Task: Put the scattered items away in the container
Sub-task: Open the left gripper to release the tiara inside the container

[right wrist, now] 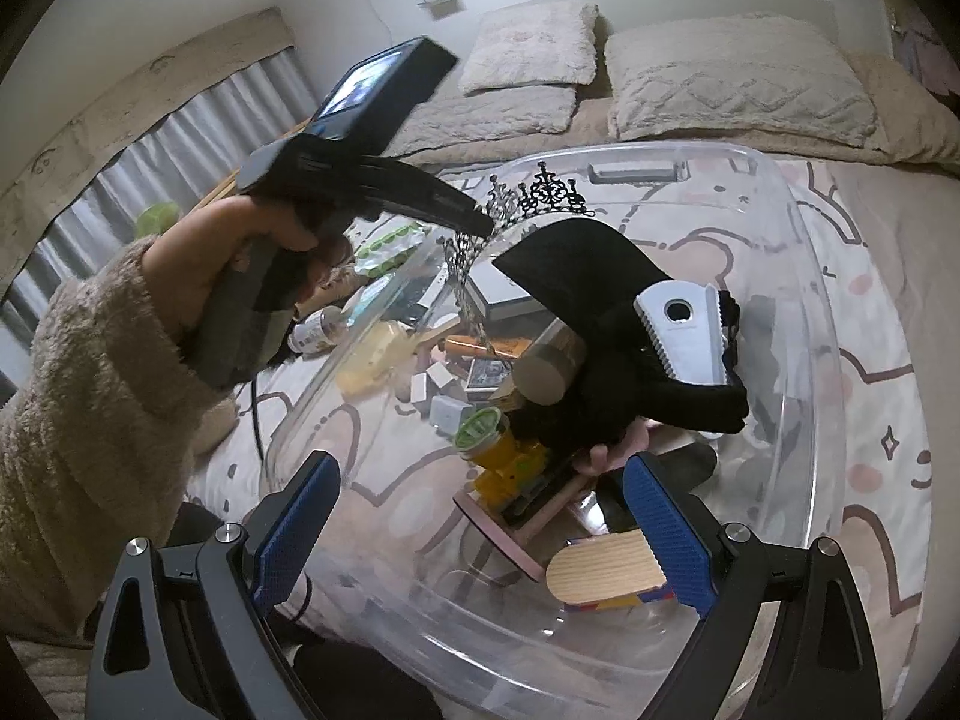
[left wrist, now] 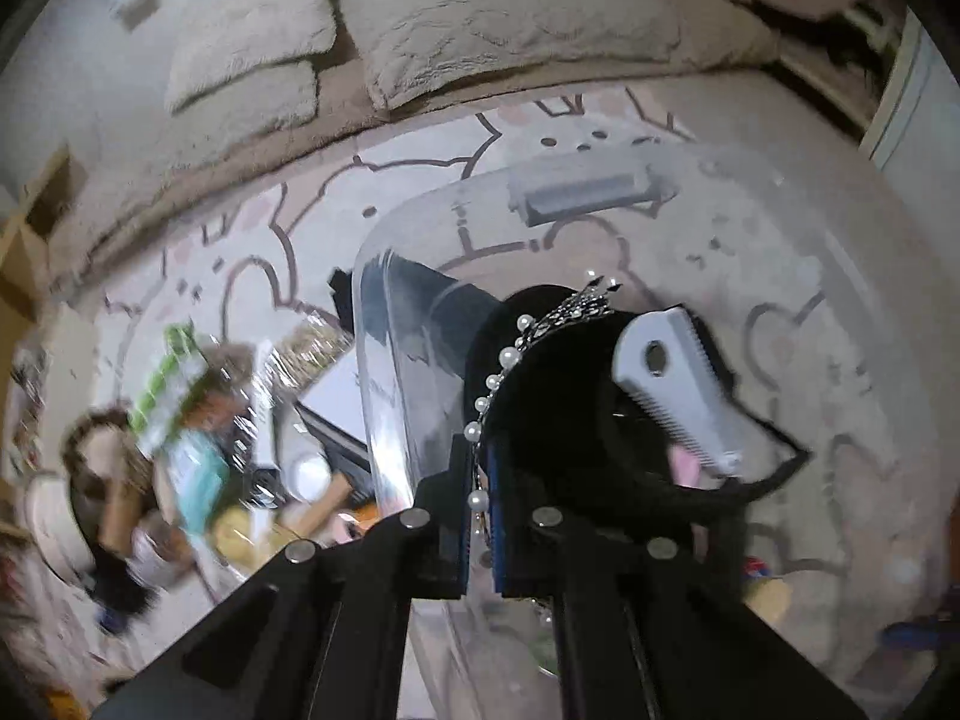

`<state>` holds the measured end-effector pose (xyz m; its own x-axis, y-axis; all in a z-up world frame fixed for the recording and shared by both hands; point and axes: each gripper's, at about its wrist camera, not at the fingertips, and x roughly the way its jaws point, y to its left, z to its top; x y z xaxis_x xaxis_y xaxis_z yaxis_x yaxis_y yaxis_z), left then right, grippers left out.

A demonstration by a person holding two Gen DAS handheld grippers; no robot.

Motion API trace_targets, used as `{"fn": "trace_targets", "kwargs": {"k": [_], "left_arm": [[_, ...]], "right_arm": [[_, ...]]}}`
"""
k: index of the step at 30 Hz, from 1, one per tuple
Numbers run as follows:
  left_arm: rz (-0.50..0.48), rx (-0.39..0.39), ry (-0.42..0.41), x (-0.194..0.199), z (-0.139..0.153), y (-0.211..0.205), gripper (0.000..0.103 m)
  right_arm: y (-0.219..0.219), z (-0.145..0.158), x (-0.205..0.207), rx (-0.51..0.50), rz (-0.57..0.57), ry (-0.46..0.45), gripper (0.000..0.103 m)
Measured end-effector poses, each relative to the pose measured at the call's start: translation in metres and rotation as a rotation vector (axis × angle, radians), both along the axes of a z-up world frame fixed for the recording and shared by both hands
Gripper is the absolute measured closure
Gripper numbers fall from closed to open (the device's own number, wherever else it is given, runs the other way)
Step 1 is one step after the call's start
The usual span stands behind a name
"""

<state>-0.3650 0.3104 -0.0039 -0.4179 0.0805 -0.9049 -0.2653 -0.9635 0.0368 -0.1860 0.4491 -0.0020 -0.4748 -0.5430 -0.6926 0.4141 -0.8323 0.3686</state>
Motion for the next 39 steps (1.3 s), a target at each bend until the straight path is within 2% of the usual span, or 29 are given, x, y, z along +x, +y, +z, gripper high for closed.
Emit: {"fn": "trace_targets", "kwargs": {"k": [7, 11, 14, 18, 24, 28, 32, 35, 39], "left_arm": [[0.072, 0.18, -0.056, 0.04, 0.007, -0.024, 0.097], [0.026, 0.162, -0.061, 0.071, 0.008, -0.016, 0.097], [-0.024, 0.112, -0.078, 0.088, 0.006, -0.005, 0.097], [-0.066, 0.005, -0.086, 0.1, -0.004, 0.01, 0.097], [-0.07, -0.123, -0.117, 0.098, -0.039, 0.021, 0.097], [-0.043, -0.176, -0.116, 0.083, -0.043, 0.024, 0.097], [-0.109, -0.339, -0.101, 0.073, -0.054, 0.044, 0.097], [-0.183, -0.352, -0.118, 0.075, -0.061, 0.061, 0.097], [-0.283, -0.297, -0.156, 0.082, -0.064, 0.08, 0.097]], "right_arm": [[0.009, 0.008, 0.0, -0.036, -0.034, 0.009, 0.008], [0.021, 0.013, -0.002, -0.069, -0.075, 0.01, 0.008], [0.031, 0.016, -0.003, -0.098, -0.107, 0.006, 0.008], [0.042, 0.021, -0.004, -0.124, -0.144, 0.007, 0.008], [0.048, 0.03, -0.002, -0.138, -0.157, 0.028, 0.008], [0.048, 0.034, -0.001, -0.146, -0.154, 0.038, 0.008], [0.046, 0.033, -0.002, -0.137, -0.152, 0.037, 0.008], [0.046, 0.033, -0.002, -0.121, -0.151, 0.04, 0.008], [0.047, 0.029, -0.004, -0.118, -0.153, 0.031, 0.008]]}}
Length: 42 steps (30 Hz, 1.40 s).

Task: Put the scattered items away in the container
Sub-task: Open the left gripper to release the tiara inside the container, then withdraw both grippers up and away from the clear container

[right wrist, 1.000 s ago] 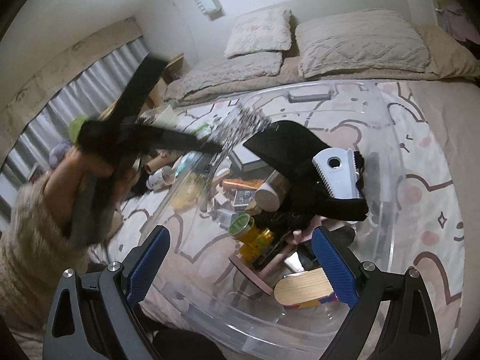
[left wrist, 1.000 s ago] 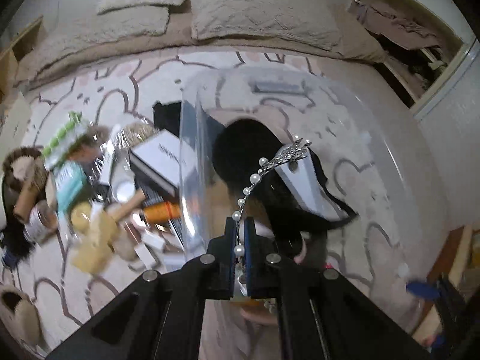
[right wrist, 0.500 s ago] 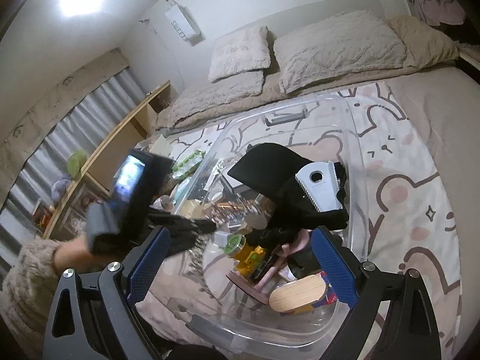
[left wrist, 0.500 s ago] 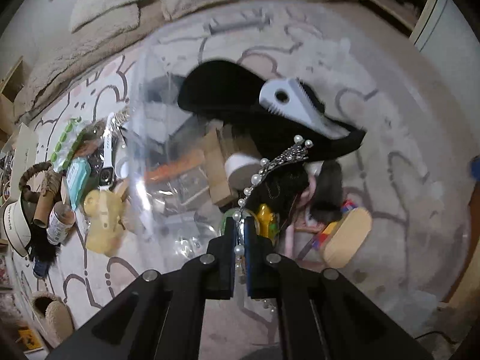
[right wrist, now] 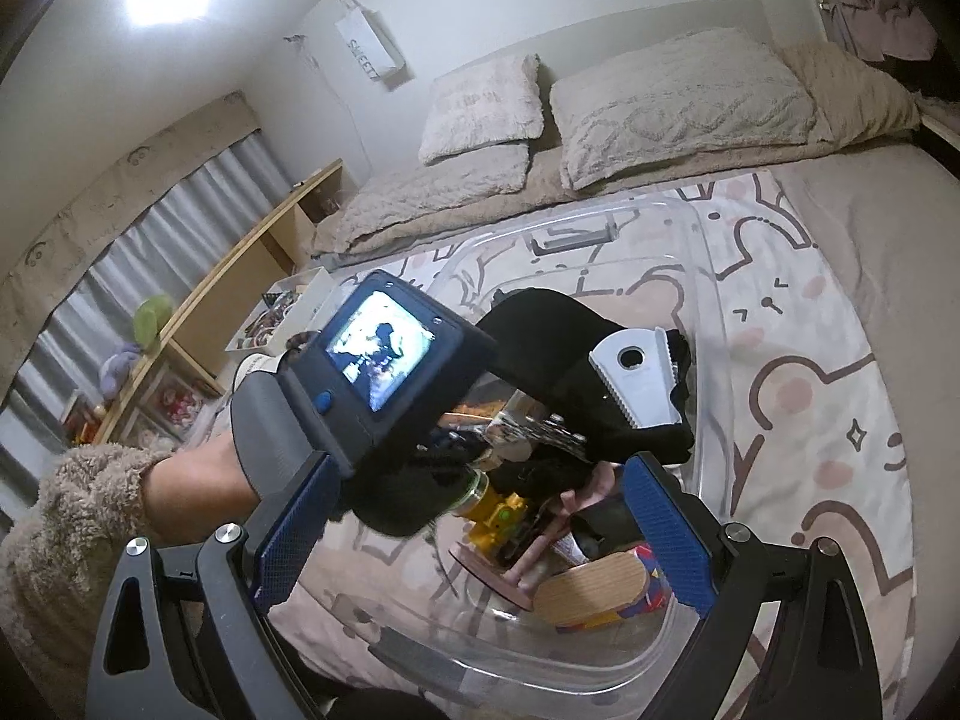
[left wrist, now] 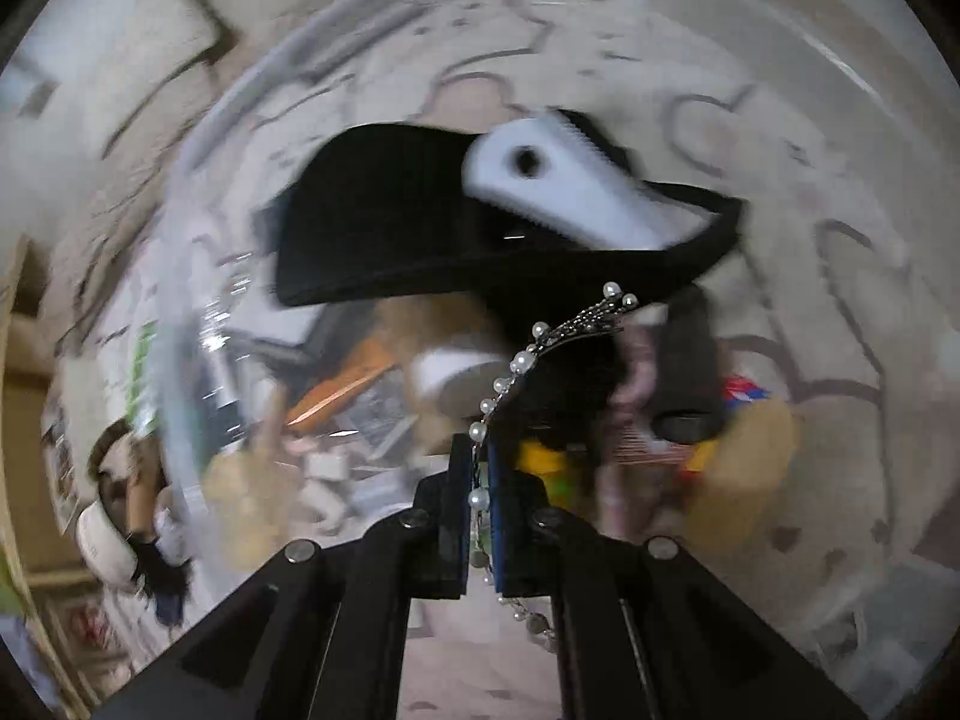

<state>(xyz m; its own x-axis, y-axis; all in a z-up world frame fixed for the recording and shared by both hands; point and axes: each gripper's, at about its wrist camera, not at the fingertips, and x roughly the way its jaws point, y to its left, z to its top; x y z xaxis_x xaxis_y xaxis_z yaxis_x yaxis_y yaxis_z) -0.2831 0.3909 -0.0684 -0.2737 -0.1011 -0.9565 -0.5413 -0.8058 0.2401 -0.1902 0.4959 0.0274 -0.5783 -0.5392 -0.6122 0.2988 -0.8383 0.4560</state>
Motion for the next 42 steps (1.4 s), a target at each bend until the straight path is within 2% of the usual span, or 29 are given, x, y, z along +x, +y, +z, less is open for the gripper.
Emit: {"fn": "trace_targets", "kwargs": {"k": [4, 8, 12, 15, 16, 17, 18, 19, 20, 31, 42], "left_arm": [[-0.067, 0.013, -0.034, 0.001, -0.008, 0.014, 0.097], [-0.092, 0.04, -0.058, -0.005, -0.019, 0.028, 0.097], [-0.093, 0.061, -0.092, -0.012, -0.023, 0.038, 0.097], [-0.076, 0.093, -0.071, -0.02, -0.017, 0.037, 0.097], [-0.058, 0.116, -0.072, -0.024, -0.015, 0.034, 0.092], [-0.04, 0.133, -0.076, -0.027, -0.013, 0.032, 0.07], [-0.027, 0.14, -0.073, -0.028, -0.011, 0.029, 0.052], [-0.02, 0.144, -0.064, -0.029, -0.009, 0.027, 0.026], [-0.013, 0.146, -0.049, -0.03, -0.006, 0.024, 0.023], [-0.007, 0.171, -0.008, -0.018, 0.016, -0.017, 0.023], [0.006, 0.296, 0.018, 0.005, 0.045, -0.048, 0.023]], "right_arm": [[0.001, -0.005, -0.003, 0.003, -0.007, -0.017, 0.008], [0.001, -0.01, -0.004, 0.011, -0.006, -0.032, 0.008], [0.003, -0.011, -0.006, 0.009, -0.008, -0.033, 0.008], [0.007, -0.009, -0.006, 0.001, -0.015, -0.034, 0.008], [0.009, -0.008, -0.006, 0.001, -0.019, -0.031, 0.008], [0.011, -0.008, -0.005, -0.002, -0.025, -0.03, 0.008], [0.013, -0.007, -0.006, -0.007, -0.03, -0.031, 0.008], [0.014, -0.007, -0.006, -0.012, -0.034, -0.031, 0.008], [0.016, -0.006, -0.006, -0.017, -0.039, -0.031, 0.008], [0.017, -0.005, -0.006, -0.021, -0.046, -0.026, 0.008], [0.012, -0.007, -0.005, -0.003, -0.044, -0.022, 0.008]]}}
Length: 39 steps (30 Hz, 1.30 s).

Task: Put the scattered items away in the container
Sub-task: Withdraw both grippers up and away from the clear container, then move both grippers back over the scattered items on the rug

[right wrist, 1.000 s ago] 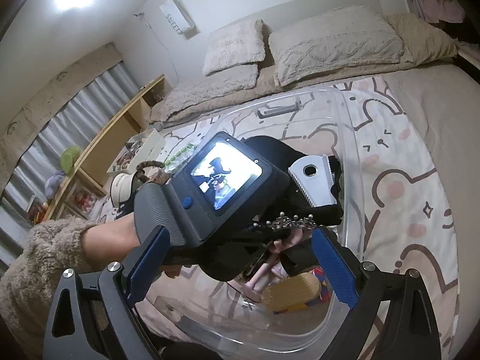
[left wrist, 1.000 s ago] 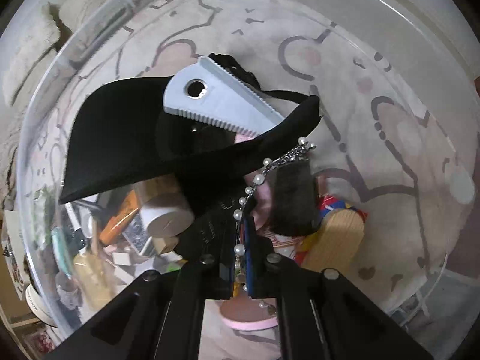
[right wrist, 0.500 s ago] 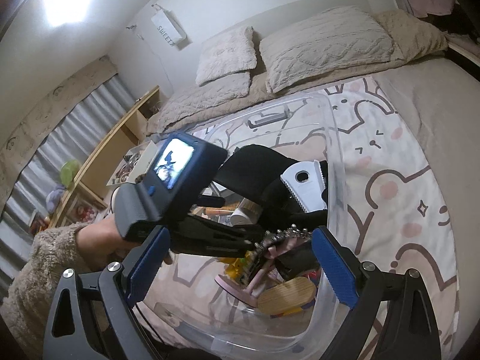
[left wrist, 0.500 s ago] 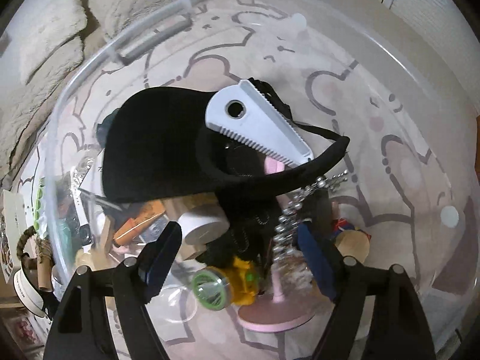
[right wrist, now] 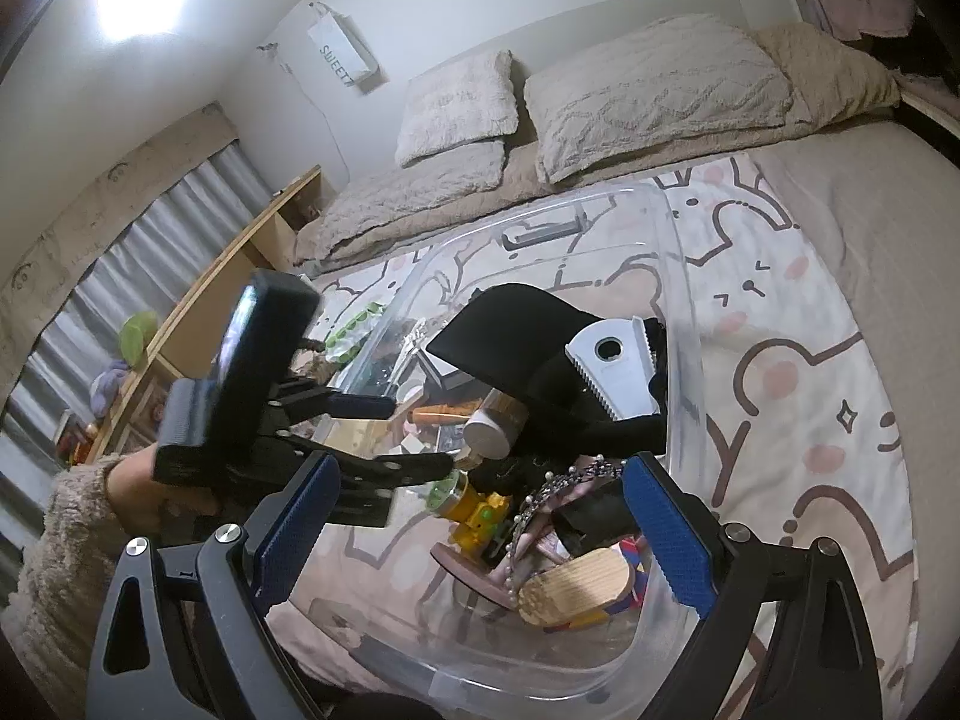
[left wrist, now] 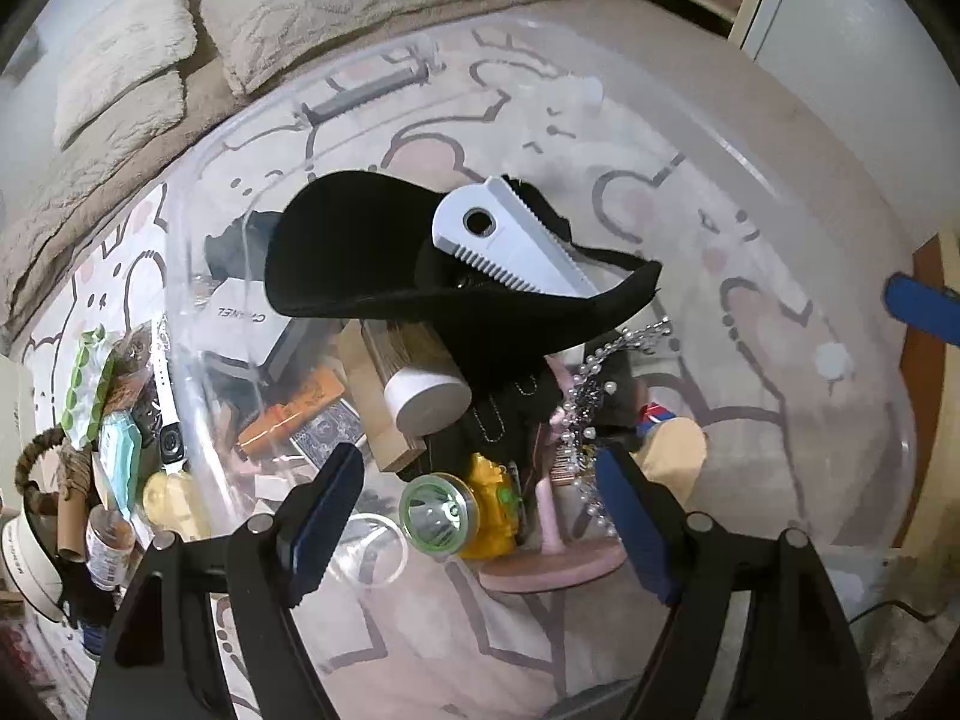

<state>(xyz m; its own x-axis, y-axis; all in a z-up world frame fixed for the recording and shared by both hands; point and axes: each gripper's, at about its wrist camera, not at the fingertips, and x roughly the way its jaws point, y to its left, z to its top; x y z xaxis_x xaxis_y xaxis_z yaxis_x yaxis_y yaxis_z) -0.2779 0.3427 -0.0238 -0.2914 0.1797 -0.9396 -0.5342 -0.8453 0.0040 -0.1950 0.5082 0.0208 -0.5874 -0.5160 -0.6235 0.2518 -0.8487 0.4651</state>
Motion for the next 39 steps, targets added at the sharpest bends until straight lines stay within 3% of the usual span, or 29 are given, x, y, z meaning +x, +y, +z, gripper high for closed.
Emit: {"fn": "trace_targets", "kwargs": {"k": [11, 17, 25, 30, 32, 39], "left_arm": [[0.063, 0.14, 0.11, 0.016, 0.03, -0.037, 0.001], [0.089, 0.194, 0.156, 0.021, 0.041, -0.055, 0.0], [0.091, 0.247, 0.255, 0.036, 0.058, -0.071, 0.0], [0.093, 0.255, 0.31, 0.047, 0.067, -0.082, 0.0], [0.096, 0.261, 0.333, 0.052, 0.071, -0.087, 0.0], [0.092, 0.277, 0.413, 0.075, 0.082, -0.105, 0.0]], "right_arm": [[-0.008, 0.003, 0.009, 0.029, 0.002, 0.028, 0.008], [-0.019, 0.01, 0.014, 0.073, -0.015, 0.072, 0.008], [-0.046, 0.021, 0.03, 0.21, -0.033, 0.159, 0.008], [-0.054, 0.028, 0.044, 0.216, -0.051, 0.2, 0.008], [-0.057, 0.031, 0.05, 0.215, -0.06, 0.219, 0.0], [-0.064, 0.042, 0.072, 0.216, -0.124, 0.311, 0.0]]}}
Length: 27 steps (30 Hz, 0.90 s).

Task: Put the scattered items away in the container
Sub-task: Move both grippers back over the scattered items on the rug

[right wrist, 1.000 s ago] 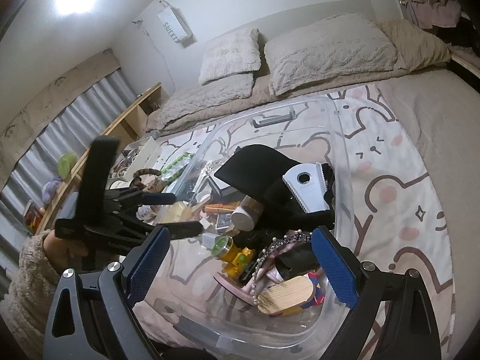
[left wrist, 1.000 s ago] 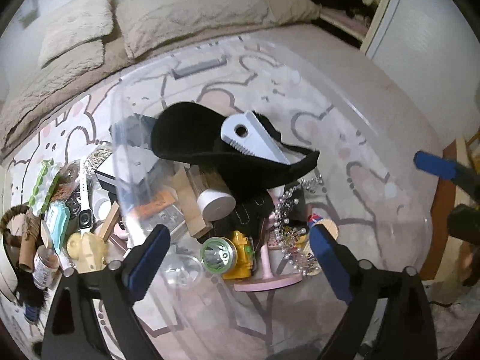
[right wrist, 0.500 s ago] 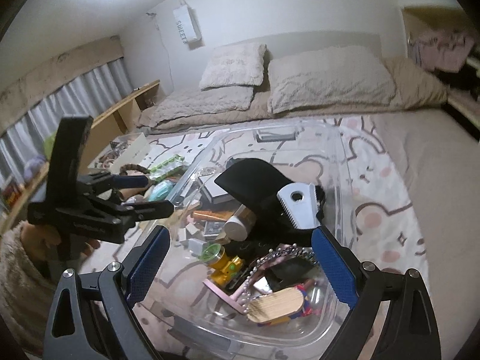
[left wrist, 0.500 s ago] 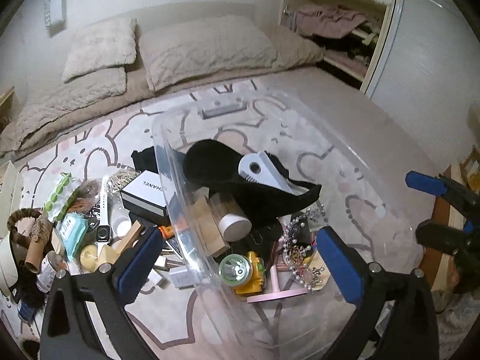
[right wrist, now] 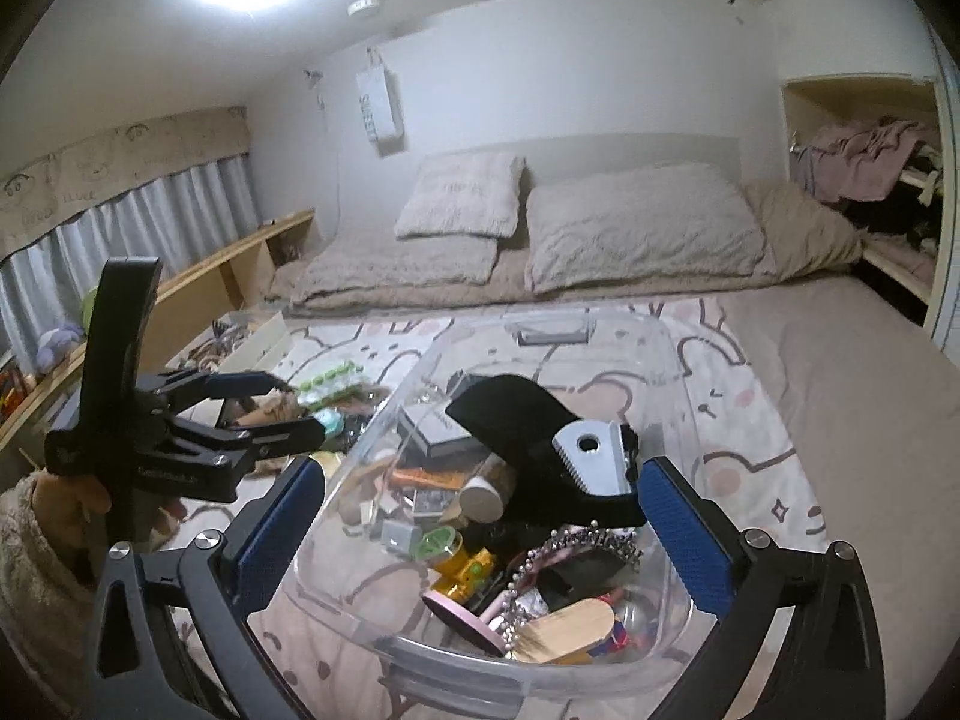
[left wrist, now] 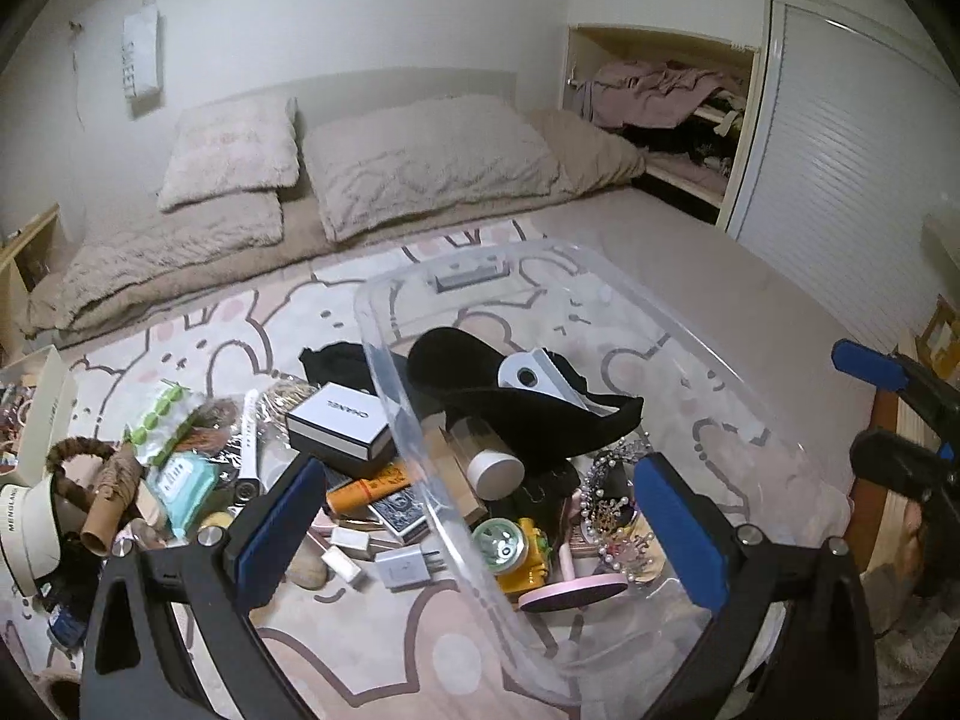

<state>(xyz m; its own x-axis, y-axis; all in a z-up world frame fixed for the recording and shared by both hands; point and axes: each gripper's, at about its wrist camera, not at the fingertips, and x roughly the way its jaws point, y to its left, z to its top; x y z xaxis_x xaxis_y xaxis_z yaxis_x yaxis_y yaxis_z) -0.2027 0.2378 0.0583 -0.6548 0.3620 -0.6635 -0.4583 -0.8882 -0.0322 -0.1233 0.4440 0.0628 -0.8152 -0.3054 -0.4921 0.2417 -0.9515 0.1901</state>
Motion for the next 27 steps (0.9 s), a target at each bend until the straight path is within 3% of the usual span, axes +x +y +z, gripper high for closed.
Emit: {"fn": "trace_targets", "kwargs": {"k": [11, 27], "left_arm": [[0.011, 0.027, 0.14, 0.042, 0.024, -0.024, 0.0], [0.018, 0.083, 0.214, 0.086, 0.022, -0.057, 0.0]], "right_arm": [[-0.012, 0.009, 0.028, 0.023, -0.072, 0.102, 0.0], [-0.046, 0.009, 0.073, 0.113, -0.101, 0.222, 0.0]]}}
